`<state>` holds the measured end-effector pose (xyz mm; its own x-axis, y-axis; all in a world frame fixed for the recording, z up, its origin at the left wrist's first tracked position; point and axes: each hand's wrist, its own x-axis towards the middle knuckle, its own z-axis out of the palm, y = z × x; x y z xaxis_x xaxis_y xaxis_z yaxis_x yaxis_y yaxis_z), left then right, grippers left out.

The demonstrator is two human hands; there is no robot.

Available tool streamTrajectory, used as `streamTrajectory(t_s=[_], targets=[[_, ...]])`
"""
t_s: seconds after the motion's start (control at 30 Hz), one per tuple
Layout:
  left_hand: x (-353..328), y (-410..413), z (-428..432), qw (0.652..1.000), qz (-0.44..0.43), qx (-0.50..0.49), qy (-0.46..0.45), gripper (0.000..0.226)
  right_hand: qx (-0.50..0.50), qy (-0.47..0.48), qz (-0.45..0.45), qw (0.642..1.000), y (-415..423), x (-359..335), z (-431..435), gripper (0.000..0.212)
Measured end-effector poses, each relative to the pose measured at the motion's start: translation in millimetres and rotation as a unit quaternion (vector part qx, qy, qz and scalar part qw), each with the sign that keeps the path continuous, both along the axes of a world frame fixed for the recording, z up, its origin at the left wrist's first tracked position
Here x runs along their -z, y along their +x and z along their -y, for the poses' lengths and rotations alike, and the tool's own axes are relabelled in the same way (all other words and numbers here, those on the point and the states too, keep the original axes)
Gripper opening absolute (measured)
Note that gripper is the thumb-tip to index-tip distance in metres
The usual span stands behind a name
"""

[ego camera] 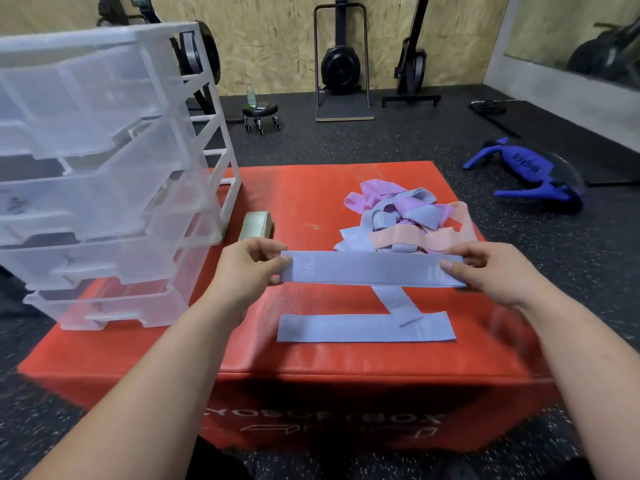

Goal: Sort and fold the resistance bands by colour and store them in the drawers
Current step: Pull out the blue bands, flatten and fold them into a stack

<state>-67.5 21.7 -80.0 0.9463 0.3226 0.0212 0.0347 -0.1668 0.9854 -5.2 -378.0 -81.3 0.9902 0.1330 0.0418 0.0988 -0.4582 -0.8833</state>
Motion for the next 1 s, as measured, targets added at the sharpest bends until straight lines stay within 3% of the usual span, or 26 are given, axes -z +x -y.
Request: streamTrajectory(t_s=[0.1, 0.23, 0.57, 1.0], targets=[[4.3, -14.0, -1.5, 0.999, -0.033, 0.017, 0.008, 0.017, -0.012, 0.024, -0.050, 0.998, -13.2, 3.3, 3.5, 0.024], [9.6, -29.5, -0.5, 0.995, -0.061, 0.042, 0.061, 0.018, 0.000, -0.027, -0.040, 0.999, -28.5, 11.3, 5.0, 0.017], [28.9, -44.0, 5.0, 0.934, -0.085, 0.073, 0.339, 0.019, -0.009, -0.215, -0.018, 0.976, -43.3, 34.1, -1.0, 0.020], [43.9, -39.3, 5.5, 0.886, -0.047, 0.112, 0.447, 0.011, -0.030, -0.308, 0.029, 0.950, -43.4, 37.0, -9.3, 0.030]])
